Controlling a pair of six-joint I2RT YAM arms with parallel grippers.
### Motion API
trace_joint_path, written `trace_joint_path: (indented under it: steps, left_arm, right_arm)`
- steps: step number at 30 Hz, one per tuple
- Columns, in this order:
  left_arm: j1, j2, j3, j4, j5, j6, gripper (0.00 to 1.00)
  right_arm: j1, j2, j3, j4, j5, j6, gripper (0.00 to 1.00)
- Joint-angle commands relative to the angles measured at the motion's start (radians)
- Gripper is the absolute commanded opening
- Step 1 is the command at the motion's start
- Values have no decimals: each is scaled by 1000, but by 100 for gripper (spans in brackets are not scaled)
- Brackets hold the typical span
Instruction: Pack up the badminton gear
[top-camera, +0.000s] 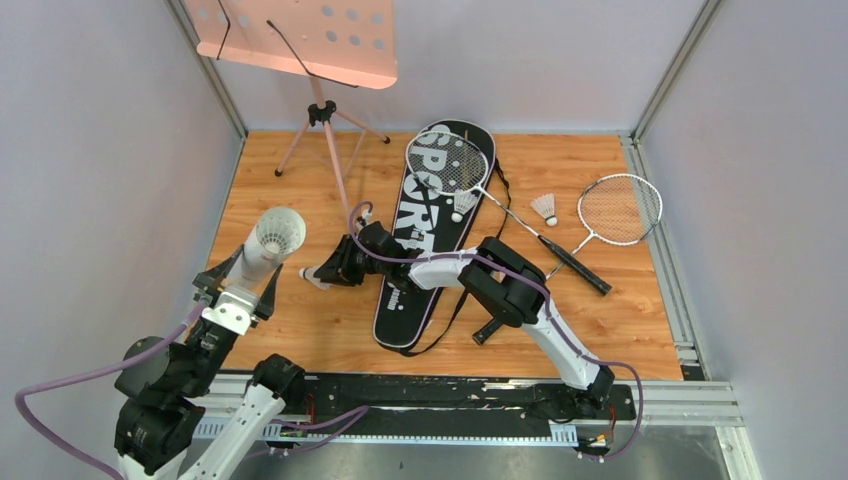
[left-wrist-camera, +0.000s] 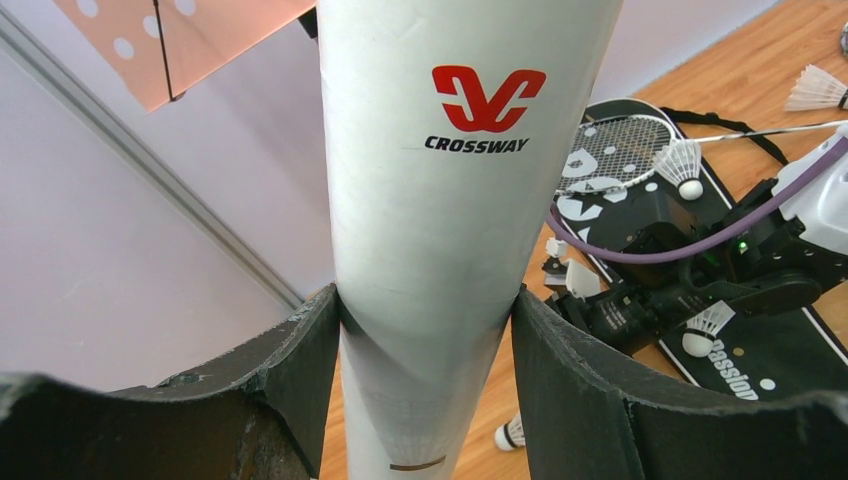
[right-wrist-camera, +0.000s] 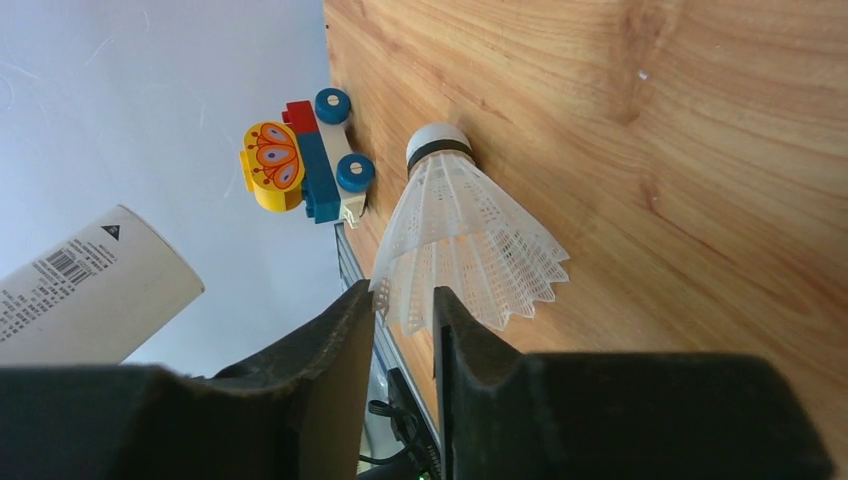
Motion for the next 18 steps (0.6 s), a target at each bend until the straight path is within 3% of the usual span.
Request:
trace_joint_path:
  steps: [1, 8, 18]
  left_arm:
    - [1, -10, 4, 52, 9, -12, 54]
    - [1, -14, -13, 58, 16, -35, 53]
    - [1, -3, -39, 44, 72, -63, 52]
  right_arm:
    - [7, -4, 34, 18, 38, -14, 25]
    - [7, -11, 12, 31, 72, -57, 1]
    - [-17, -248, -190, 142, 78, -255, 0]
